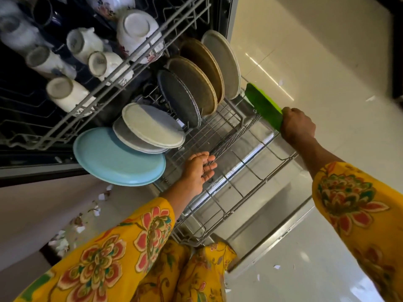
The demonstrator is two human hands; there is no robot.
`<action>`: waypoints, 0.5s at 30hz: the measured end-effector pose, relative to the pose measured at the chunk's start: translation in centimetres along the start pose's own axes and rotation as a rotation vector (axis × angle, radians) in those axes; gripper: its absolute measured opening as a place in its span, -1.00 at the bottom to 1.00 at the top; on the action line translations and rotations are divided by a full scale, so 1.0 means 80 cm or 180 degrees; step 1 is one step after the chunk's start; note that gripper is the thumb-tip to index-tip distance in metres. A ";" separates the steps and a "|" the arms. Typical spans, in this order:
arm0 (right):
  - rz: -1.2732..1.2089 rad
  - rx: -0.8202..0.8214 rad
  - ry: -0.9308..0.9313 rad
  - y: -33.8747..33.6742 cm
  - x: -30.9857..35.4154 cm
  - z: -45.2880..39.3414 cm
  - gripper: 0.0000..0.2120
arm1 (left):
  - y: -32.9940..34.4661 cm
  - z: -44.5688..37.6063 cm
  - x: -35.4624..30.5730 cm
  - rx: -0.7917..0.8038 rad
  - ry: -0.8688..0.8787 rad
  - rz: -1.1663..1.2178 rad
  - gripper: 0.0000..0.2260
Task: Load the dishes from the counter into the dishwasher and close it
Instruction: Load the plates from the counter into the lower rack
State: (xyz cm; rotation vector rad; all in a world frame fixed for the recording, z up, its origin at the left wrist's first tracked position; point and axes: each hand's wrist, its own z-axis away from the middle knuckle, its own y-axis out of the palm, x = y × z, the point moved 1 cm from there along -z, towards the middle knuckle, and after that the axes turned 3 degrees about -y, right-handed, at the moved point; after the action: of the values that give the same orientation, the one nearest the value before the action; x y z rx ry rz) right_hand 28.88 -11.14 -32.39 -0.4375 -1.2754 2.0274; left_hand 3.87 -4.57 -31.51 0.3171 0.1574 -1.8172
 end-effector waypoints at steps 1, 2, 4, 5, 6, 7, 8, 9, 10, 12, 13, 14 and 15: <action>0.0012 0.0014 -0.0001 0.002 -0.001 -0.003 -0.72 | -0.002 -0.002 0.003 -0.0009 -0.0014 -0.0009 -0.84; 0.0021 0.0025 -0.0004 0.005 -0.002 -0.006 -0.72 | -0.003 -0.005 0.006 -0.0021 -0.0028 -0.0017 -0.85; 0.0019 0.0075 -0.0009 0.010 -0.003 -0.011 -0.70 | -0.007 -0.009 0.012 -0.0049 -0.0047 -0.0022 -0.85; 0.0017 0.0114 0.0002 0.013 -0.003 -0.013 -0.69 | -0.008 -0.010 0.015 -0.0065 -0.0056 -0.0031 -0.84; 0.0021 0.0157 0.0019 0.016 -0.003 -0.015 -0.69 | -0.010 -0.012 0.017 -0.0083 -0.0064 -0.0050 -0.84; 0.0024 0.0198 0.0037 0.019 -0.003 -0.016 -0.69 | -0.012 -0.013 0.020 -0.0096 -0.0069 -0.0071 -0.83; 0.0020 0.0232 0.0049 0.023 -0.003 -0.017 -0.69 | -0.014 -0.015 0.022 -0.0104 -0.0071 -0.0090 -0.82; 0.0015 0.0255 0.0051 0.027 -0.002 -0.018 -0.70 | -0.015 -0.016 0.023 -0.0108 -0.0072 -0.0097 -0.82; 0.0015 0.0270 0.0038 0.031 -0.002 -0.019 -0.71 | -0.017 -0.018 0.024 -0.0111 -0.0073 -0.0098 -0.82; 0.0020 0.0286 0.0005 0.038 0.001 -0.019 -0.70 | -0.019 -0.020 0.027 -0.0120 -0.0072 -0.0084 -0.81; 0.0016 0.0286 0.0011 0.041 0.002 -0.019 -0.69 | -0.020 -0.021 0.027 -0.0126 -0.0071 -0.0079 -0.80; -0.0001 0.0286 0.0015 0.044 0.002 -0.019 -0.68 | -0.021 -0.022 0.028 -0.0132 -0.0068 -0.0077 -0.80; -0.0032 0.0301 0.0011 0.047 0.001 -0.019 -0.67 | -0.022 -0.022 0.029 -0.0135 -0.0068 -0.0075 -0.79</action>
State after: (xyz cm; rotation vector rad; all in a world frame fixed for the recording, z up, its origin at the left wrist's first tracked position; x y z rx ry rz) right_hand 28.33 -11.15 -36.37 -0.3894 -1.1718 2.0677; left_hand 1.85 -5.76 -34.01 0.2667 0.1851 -1.8373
